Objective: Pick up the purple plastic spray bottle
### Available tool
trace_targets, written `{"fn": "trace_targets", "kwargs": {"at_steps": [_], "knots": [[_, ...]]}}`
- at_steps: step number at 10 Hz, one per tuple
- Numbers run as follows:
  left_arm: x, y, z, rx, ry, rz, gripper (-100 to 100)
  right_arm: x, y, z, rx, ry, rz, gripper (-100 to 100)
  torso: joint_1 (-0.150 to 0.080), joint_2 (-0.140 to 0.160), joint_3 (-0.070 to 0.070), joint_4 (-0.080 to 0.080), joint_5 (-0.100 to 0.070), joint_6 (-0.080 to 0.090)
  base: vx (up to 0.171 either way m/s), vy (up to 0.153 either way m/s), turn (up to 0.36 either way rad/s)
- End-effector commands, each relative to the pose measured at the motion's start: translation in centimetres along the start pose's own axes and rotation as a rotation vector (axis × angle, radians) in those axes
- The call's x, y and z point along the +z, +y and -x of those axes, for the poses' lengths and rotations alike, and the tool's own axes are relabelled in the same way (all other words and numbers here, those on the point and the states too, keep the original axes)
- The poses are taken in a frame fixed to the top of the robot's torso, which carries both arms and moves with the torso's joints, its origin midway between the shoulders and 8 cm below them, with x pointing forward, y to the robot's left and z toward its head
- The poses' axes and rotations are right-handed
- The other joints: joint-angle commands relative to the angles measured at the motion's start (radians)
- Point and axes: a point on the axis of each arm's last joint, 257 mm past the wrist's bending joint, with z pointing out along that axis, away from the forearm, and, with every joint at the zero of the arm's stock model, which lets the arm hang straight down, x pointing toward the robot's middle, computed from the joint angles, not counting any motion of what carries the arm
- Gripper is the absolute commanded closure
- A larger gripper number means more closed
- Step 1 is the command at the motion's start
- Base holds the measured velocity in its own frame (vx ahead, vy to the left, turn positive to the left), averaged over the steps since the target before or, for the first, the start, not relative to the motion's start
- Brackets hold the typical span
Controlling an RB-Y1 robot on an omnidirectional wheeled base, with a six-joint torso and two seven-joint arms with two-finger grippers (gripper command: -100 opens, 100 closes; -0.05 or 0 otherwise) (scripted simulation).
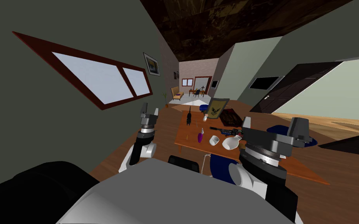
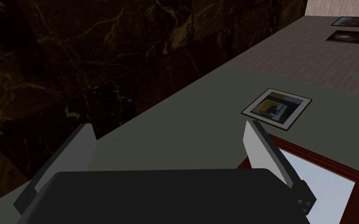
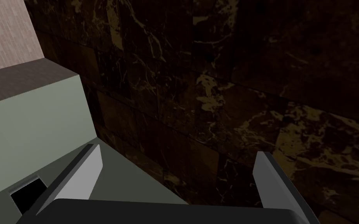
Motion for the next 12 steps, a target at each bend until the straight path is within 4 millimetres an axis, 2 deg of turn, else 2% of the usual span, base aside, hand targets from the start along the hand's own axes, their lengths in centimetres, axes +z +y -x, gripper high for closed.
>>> {"fn": "trace_targets", "kwargs": {"at_steps": [1, 3, 6, 9, 12], "knots": [[0.0, 0.0, 0.0, 0.0, 0.0, 0.0, 0, -0.3, -1.3, -0.4, -0.023, 0.033, -0.036, -100, 0.0, 0.0, 0.0, 0.0, 0.0, 0.0, -0.006, 0.014, 0.02], [0.0, 0.0, 0.0, 0.0, 0.0, 0.0, 0, -0.9, -3.1, -0.7, -0.056, 0.066, -0.086, -100, 0.001, 0.001, 0.0, 0.0, 0.0, 0.0, -0.015, 0.027, 0.021], [0.0, 0.0, 0.0, 0.0, 0.0, 0.0, 0, -2.6, -6.9, -1.1, -0.125, 0.121, -0.191, -100, 0.002, 0.001, 0.001, 0.0, 0.0, 0.0, -0.024, 0.038, 0.026], [0.0, 0.0, 0.0, 0.0, 0.0, 0.0, 0, -5.2, -11.4, -1.3, -0.218, 0.193, -0.316, -100, 0.003, 0.001, 0.001, 0.0, 0.001, 0.0, -0.026, 0.055, 0.039], [0.0, 0.0, 0.0, 0.0, 0.0, 0.0, 0, -9.0, -16.3, -0.9, -0.329, 0.282, -0.461, -100, 0.004, 0.003, 0.002, 0.001, 0.001, 0.0, -0.04, 0.067, 0.057]]}}
